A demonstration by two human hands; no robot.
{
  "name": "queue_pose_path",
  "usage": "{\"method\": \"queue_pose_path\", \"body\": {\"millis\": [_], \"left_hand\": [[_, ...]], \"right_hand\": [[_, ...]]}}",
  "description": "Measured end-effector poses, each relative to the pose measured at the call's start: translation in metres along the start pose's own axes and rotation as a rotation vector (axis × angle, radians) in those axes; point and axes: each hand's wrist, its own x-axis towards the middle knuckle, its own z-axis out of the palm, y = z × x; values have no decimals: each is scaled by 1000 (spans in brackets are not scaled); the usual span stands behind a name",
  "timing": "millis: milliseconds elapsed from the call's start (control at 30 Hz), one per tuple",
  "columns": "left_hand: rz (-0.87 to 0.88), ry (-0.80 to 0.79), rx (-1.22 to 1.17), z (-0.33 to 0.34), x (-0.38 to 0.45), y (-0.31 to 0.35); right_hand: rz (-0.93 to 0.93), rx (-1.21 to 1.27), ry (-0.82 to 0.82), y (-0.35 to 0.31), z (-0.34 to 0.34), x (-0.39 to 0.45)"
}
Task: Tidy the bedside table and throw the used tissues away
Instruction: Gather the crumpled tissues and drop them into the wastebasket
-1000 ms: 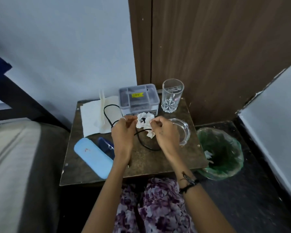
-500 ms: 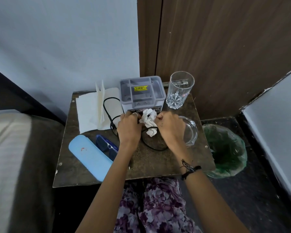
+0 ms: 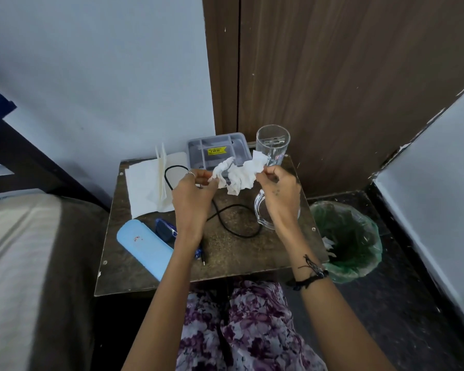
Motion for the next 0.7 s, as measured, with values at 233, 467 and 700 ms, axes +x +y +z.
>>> {"method": "queue_pose_path", "body": {"millis": [233, 467, 700], "left_hand": [[-42, -80, -76, 7, -25, 15], [-84, -233, -160, 57, -49, 43], [-142, -416, -238, 154, -75, 63]], "right_hand": [[82, 100, 11, 7, -23, -10], [191, 342, 135, 40, -84, -13], [271, 349, 335, 96, -154, 3]]}}
